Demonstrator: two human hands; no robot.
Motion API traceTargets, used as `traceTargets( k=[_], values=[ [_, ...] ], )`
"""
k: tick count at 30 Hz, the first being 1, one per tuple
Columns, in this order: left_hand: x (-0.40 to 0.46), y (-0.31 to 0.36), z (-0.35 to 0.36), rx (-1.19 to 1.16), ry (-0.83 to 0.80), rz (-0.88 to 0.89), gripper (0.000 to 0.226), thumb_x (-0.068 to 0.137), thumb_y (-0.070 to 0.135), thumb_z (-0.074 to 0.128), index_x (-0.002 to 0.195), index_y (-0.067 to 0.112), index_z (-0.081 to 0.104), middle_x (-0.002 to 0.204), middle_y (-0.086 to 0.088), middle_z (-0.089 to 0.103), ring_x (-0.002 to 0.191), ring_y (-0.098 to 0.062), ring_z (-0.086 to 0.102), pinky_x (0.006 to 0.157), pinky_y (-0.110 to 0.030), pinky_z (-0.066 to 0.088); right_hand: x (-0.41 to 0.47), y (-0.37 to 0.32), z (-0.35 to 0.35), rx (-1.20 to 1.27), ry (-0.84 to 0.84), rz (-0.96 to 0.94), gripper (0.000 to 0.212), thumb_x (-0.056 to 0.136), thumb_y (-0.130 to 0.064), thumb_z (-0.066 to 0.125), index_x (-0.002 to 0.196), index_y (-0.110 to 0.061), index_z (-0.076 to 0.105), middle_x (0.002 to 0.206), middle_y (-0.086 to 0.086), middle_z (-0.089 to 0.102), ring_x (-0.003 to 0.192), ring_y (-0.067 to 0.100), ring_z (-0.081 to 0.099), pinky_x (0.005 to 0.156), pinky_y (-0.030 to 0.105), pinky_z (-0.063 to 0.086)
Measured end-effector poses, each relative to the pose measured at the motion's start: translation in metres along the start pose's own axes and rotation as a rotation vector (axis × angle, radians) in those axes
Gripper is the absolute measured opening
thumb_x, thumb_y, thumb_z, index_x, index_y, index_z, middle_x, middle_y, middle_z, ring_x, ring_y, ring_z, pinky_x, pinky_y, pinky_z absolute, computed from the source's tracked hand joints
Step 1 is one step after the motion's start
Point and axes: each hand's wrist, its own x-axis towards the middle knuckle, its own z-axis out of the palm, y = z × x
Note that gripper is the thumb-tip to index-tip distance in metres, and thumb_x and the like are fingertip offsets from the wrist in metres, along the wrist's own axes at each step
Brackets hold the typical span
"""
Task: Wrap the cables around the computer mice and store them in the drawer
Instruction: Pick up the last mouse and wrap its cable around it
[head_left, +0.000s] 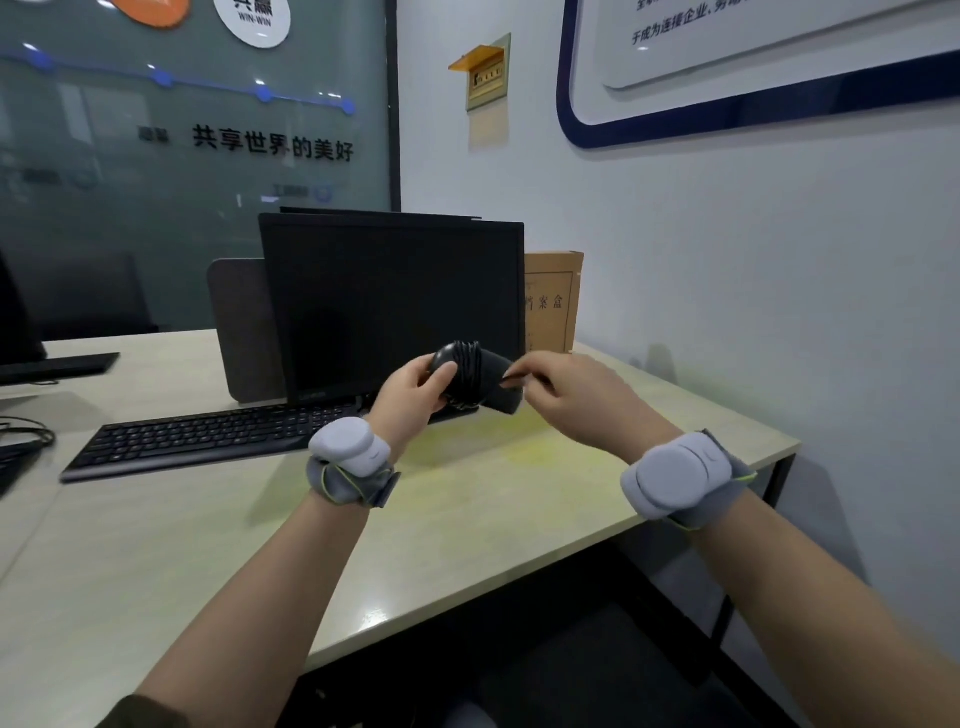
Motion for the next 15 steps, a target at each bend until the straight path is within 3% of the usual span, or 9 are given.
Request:
traceTargets(
  k=[3,6,8,11,15],
  values=[
    [-0.006,0.007,-0.007,0.111,-0.162,0.003,0.027,0.095,0.026,0.048,0.118,0.016,0.058,0.105,-0.007,0.064,0.097,-0.018,0.061,0.088,-0.029,0.052,0.003,0.007,-0.009,-0.095,0.105,-0.064,0.013,0.096,-0.022,0.04,0.103,-0.022,0.051,0.064,-0.015,0.051,0.051,0.002,0.044,0.046,0.019,0.028],
    [-0.014,0.017,-0.012,0.051,-0.363,-0.057,0.022,0.095,0.024,0.046,0.112,0.021,0.061,0.106,-0.01,0.062,0.097,-0.019,0.058,0.094,-0.036,0.049,0.004,0.016,-0.015,-0.213,0.151,-0.146,0.01,0.095,-0.028,0.047,0.101,-0.021,0.051,0.081,-0.004,0.063,0.064,0.012,0.054,0.055,0.025,0.045],
    [-0.02,0.021,-0.015,0.022,-0.495,-0.075,0.022,0.095,0.021,0.046,0.11,0.02,0.062,0.103,-0.009,0.061,0.093,-0.018,0.056,0.091,-0.036,0.047,0.003,0.023,-0.017,-0.248,0.173,-0.174,0.013,0.091,-0.032,0.053,0.094,-0.02,0.056,0.081,-0.002,0.063,0.07,0.016,0.054,0.06,0.03,0.046],
    [-0.027,0.024,-0.017,-0.158,-0.628,-0.128,0.03,0.091,0.023,0.045,0.113,0.006,0.057,0.099,-0.012,0.056,0.086,-0.019,0.055,0.082,-0.029,0.048,-0.001,0.027,-0.016,-0.166,0.192,-0.21,0.013,0.086,-0.032,0.06,0.088,-0.019,0.065,0.075,-0.003,0.058,0.071,0.015,0.049,0.064,0.026,0.038],
    [-0.037,0.028,-0.018,-0.392,-0.598,-0.174,0.03,0.096,0.02,0.034,0.108,0.009,0.059,0.092,-0.008,0.059,0.081,-0.018,0.057,0.077,-0.026,0.053,-0.005,0.014,-0.009,0.112,0.2,-0.162,0.007,0.086,-0.016,0.062,0.09,-0.016,0.068,0.081,-0.008,0.058,0.075,0.009,0.049,0.068,0.014,0.037]
  ],
)
